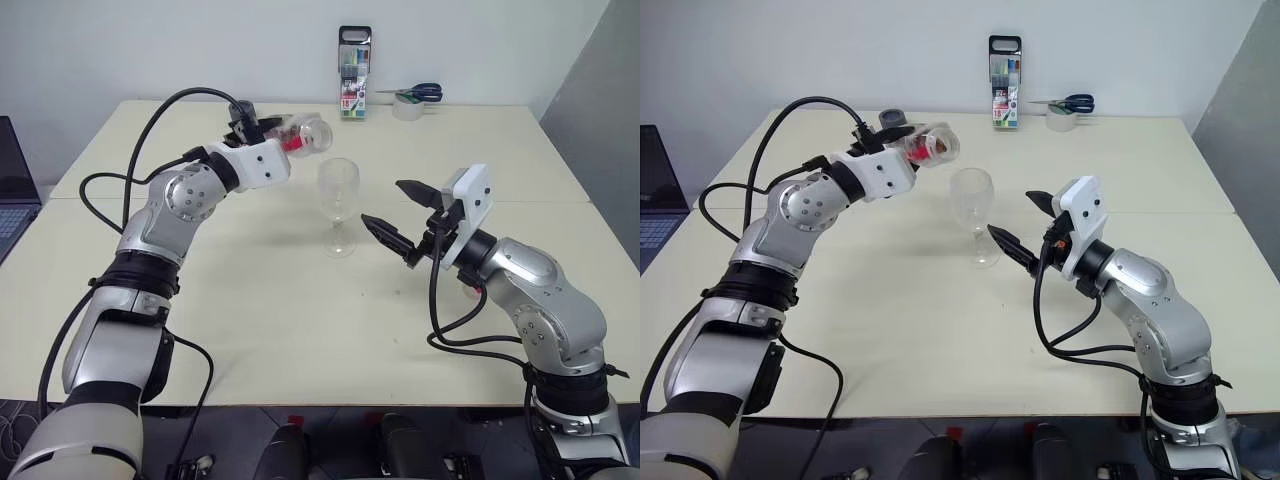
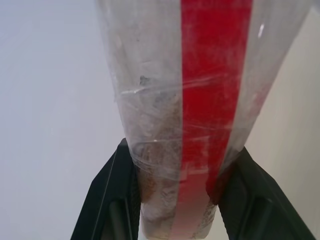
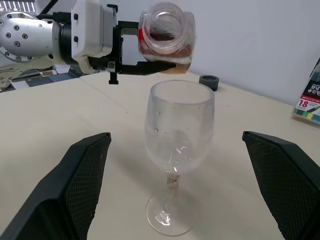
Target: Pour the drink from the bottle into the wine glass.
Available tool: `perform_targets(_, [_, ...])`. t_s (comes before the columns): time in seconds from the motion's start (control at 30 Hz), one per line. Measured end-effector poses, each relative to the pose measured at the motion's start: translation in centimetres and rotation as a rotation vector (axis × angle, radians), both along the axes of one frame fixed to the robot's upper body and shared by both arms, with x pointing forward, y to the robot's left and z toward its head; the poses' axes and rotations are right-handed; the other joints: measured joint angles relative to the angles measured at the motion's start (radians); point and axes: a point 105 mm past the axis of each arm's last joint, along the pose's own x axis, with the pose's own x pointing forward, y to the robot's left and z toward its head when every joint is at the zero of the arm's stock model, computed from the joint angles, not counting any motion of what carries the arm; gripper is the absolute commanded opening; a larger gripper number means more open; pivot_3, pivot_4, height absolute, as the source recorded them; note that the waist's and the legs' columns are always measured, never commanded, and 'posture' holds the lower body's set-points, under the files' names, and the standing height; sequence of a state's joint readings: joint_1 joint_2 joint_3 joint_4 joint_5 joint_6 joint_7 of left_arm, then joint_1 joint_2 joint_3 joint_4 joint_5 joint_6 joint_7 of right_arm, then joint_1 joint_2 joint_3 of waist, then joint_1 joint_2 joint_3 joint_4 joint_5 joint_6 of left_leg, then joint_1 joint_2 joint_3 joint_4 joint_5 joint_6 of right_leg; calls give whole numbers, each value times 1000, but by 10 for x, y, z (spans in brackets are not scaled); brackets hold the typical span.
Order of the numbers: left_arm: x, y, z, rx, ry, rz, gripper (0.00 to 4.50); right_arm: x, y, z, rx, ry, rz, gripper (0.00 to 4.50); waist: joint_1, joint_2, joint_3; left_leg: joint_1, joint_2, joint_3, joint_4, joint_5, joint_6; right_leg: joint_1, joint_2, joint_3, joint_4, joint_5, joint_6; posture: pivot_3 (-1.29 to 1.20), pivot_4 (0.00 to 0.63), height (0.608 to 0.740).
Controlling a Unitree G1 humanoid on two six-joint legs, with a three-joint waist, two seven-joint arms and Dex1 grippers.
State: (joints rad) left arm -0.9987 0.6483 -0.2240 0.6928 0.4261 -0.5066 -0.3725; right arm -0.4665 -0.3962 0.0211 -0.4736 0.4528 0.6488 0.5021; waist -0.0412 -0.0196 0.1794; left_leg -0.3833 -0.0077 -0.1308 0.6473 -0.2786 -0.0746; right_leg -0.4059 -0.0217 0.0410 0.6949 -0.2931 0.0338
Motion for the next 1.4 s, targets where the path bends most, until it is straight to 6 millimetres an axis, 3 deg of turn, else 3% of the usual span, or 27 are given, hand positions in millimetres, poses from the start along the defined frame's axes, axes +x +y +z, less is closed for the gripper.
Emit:
perform_targets(0.17, [3, -1, -3, 62, -25, -4, 1653, 0, 1, 0, -1, 1, 3, 4500, -2, 0, 0, 0, 0, 0, 0, 0, 0, 0, 0, 0, 0, 0, 0, 0, 150, 740])
perform_targets(0.4, [6, -2, 16, 125, -127, -6, 1653, -3, 2, -5, -5, 11, 21, 4500, -8, 0, 0, 0, 0, 0, 0, 0, 0, 0, 0, 0, 1, 0, 0, 0, 150, 740])
perform_targets(0.7, [10, -3, 12, 202, -150, -7, 1653, -9, -2, -13, 21, -23, 10, 4500, -10, 0, 0, 0, 0, 0, 0, 0, 0, 0, 0, 0, 1, 0, 0, 0, 150, 740])
perform_targets(0.97, [10, -8, 26, 227, -207, -17, 1653, -15, 8, -13, 29, -37, 55, 4500, -13, 0, 0, 0, 0, 0, 0, 0, 0, 0, 0, 0, 1, 0, 0, 0, 150, 740])
perform_targets(1.4, [11, -8, 31, 263, -239, -11, 1653, -17, 17, -16, 50, -51, 43, 4500, -14, 0, 0, 0, 0, 0, 0, 0, 0, 0, 0, 0, 1, 0, 0, 0, 150, 740])
